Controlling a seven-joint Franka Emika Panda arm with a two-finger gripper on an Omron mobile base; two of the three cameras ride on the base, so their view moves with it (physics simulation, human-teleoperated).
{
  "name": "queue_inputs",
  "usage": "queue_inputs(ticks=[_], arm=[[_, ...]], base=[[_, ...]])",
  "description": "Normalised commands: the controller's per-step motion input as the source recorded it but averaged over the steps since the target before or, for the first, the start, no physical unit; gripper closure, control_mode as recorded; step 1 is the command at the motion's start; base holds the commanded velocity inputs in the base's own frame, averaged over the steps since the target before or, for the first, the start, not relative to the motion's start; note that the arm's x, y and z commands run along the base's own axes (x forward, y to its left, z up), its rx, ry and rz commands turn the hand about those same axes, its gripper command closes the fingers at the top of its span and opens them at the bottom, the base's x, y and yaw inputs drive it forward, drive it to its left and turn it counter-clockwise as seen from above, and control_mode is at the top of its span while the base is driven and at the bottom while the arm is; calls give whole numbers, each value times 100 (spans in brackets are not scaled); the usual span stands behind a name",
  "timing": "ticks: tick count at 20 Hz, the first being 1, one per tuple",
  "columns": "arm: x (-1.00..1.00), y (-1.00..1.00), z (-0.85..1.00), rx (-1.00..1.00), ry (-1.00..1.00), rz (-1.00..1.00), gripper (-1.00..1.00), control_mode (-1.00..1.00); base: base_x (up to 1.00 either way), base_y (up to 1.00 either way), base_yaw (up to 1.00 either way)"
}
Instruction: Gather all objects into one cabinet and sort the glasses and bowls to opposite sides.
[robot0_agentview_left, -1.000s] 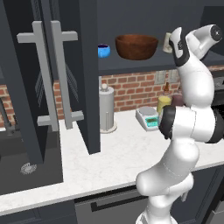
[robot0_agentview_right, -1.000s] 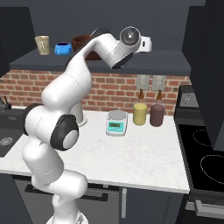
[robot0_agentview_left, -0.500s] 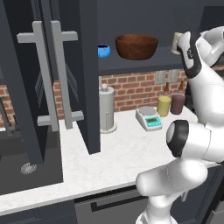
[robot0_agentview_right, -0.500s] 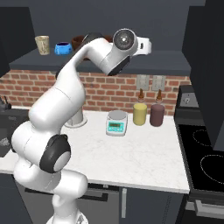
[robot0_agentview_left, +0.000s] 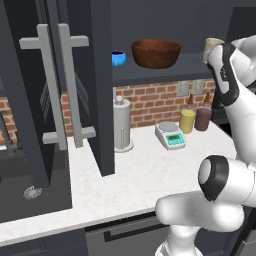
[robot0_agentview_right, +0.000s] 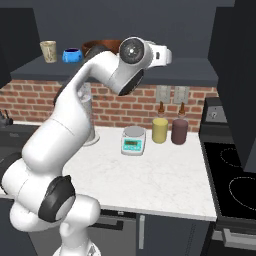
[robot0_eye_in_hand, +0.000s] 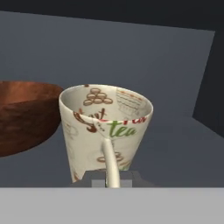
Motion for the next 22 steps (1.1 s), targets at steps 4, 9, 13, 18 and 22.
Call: queue_inputs(ticks=[4, 9, 13, 18, 22], arm=[[-47, 0, 0, -1, -1, 0, 100, -100], [-56, 2, 3, -3, -1, 0, 100, -100], [-51, 24, 15, -5, 0, 0, 100, -100], [-63, 43, 18, -3, 0, 0, 100, -100], [-72, 54, 22, -1, 7, -1, 100, -100]], base=[[0, 0, 0], [0, 0, 0], [0, 0, 0], [0, 0, 0], [0, 0, 0]])
